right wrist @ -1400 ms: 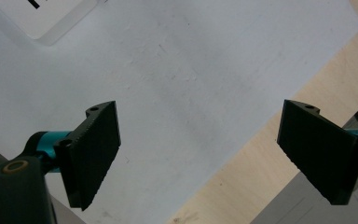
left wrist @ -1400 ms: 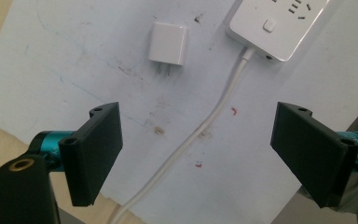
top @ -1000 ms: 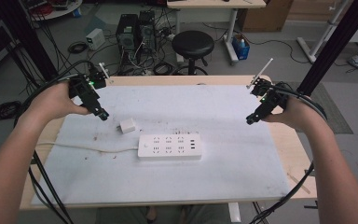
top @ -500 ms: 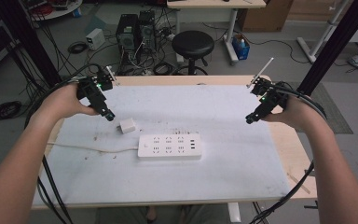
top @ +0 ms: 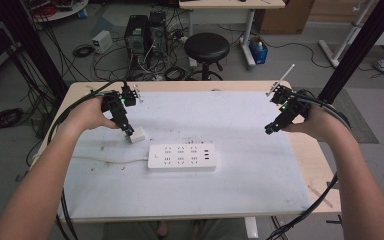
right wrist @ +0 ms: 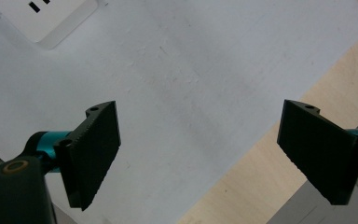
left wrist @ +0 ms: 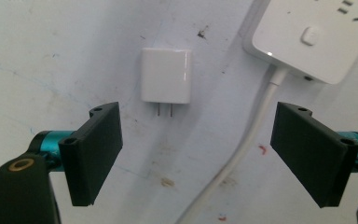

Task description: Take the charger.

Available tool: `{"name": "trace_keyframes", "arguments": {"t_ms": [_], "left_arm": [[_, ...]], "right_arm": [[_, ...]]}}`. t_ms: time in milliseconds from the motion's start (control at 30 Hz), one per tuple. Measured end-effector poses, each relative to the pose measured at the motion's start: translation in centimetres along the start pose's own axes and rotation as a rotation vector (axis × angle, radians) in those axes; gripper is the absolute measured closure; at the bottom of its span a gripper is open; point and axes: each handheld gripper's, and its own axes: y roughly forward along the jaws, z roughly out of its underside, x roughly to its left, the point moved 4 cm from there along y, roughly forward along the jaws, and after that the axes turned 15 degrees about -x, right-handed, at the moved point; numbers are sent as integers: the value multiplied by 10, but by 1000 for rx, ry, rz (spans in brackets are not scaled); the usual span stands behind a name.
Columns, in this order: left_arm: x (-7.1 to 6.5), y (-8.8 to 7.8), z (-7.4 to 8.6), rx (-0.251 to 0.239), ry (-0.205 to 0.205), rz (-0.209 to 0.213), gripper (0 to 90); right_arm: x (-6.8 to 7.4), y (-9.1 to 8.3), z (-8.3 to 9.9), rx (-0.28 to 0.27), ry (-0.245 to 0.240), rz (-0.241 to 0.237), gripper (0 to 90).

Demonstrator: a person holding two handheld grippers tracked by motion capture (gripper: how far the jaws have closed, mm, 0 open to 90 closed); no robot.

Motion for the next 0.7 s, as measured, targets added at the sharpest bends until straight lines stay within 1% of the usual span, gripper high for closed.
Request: {"name": "trace_keyframes", "arguments": {"t_ms": [33,67,100,133,167,200,233,267,333,367,400,433,467,500,533,600,633,667,700], "left_arm": [[1,8,2,-3,8,4,167],[1,8,2,-3,8,4,169],[2,11,4,6,24,8,169],[3,15,5,5,30,2,169],[5,22,7,3,51,3,169],[5,22,7,3,51,3,169],[6,26,8,-1,54,10,169],[7,34,11,13,67,12,169],[8,44,13,23,60,19,169],[8,48,14,33,66,24,169],[8,48,14,33,66,24,169],[8,53,15,38,64,28,170],[11,61,17,60,72,33,169],[12,64,17,65,73,37,169],[12,64,17,65,73,37,169],[15,74,19,76,57,35,170],[16,76,20,88,61,35,170],[17,78,21,91,52,31,170],[17,78,21,91,52,31,170]], "right_arm": [[0,0,0,4,0,1,126],[1,1,0,2,1,0,126],[1,1,0,2,1,0,126],[1,2,0,0,0,-2,127],[1,2,0,0,-5,-3,126],[1,2,0,0,-5,-3,126],[1,3,0,2,-11,-4,126],[1,4,0,2,-21,-5,126],[3,5,0,3,-15,-9,127],[2,5,1,7,-22,-9,126],[2,5,1,5,-21,-12,126],[2,6,1,2,-20,-13,126],[3,6,1,-2,-13,-14,126],[2,6,2,2,-17,-12,126],[2,6,2,2,-17,-12,126],[2,6,3,4,-16,-11,126],[2,6,4,4,-12,-11,126],[2,6,4,3,-11,-10,126],[2,7,4,5,-11,-10,126]]}}
